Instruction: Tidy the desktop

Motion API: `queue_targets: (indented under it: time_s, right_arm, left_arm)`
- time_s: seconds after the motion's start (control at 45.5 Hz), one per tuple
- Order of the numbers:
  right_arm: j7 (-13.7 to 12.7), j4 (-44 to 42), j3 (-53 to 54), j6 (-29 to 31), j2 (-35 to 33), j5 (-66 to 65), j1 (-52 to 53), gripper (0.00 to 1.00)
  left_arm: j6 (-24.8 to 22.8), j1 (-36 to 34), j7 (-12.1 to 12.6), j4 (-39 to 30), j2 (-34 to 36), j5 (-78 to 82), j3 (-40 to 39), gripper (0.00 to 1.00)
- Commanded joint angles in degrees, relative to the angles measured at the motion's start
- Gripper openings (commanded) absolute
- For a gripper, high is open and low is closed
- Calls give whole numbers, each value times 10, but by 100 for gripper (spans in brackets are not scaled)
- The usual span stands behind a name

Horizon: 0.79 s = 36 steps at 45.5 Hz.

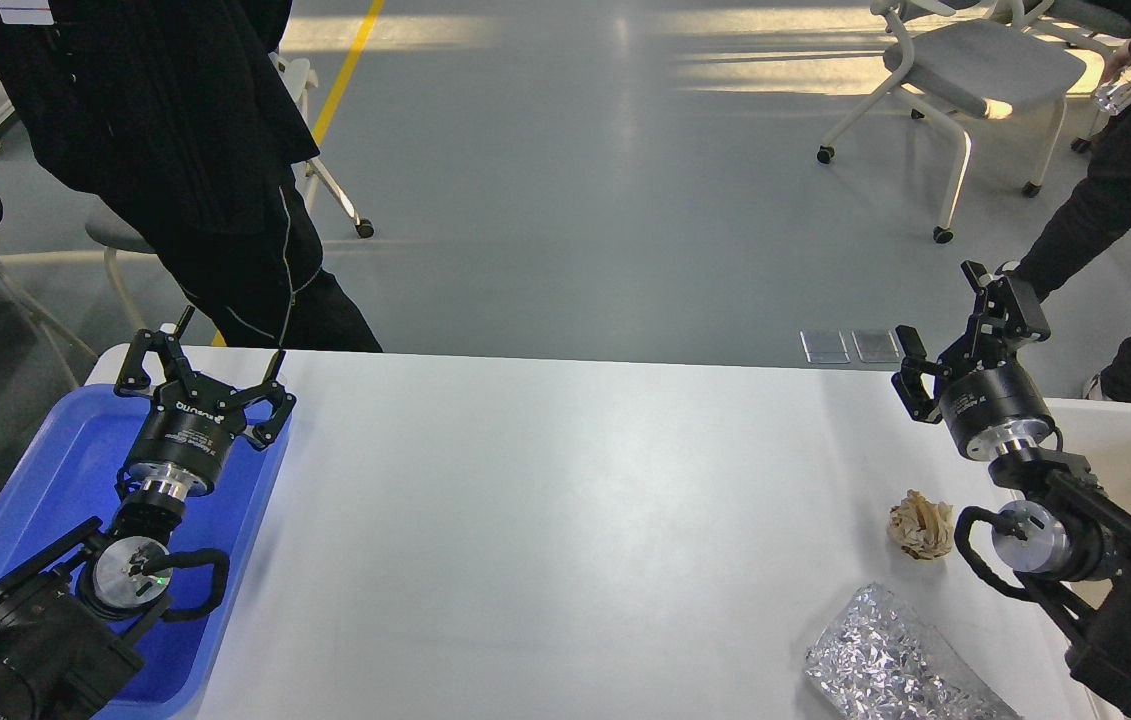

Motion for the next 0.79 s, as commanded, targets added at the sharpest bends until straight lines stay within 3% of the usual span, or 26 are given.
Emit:
queue_targets:
  time_s: [0.0,0.132,0.417,0.659,0.769]
  right_arm:
    - [-65,19,1,-2,-5,8,3,100]
    - [-75,22,-30,16,-26,8,7,100]
    - [-81,101,-114,18,-154,8,34,100]
    - [-181,164,-133,48,-251,8,43,100]
    - [-193,196,-134,87,-286,-3,49,100]
  left_arm:
    - [-3,0,0,-1,0,2,1,100]
    - [-4,0,0,-1,0,2,2,100]
    - [-3,0,0,-1,0,1,2,100]
    - [0,1,0,0,0,-1,0,100]
    - [0,1,-1,0,0,-1,0,100]
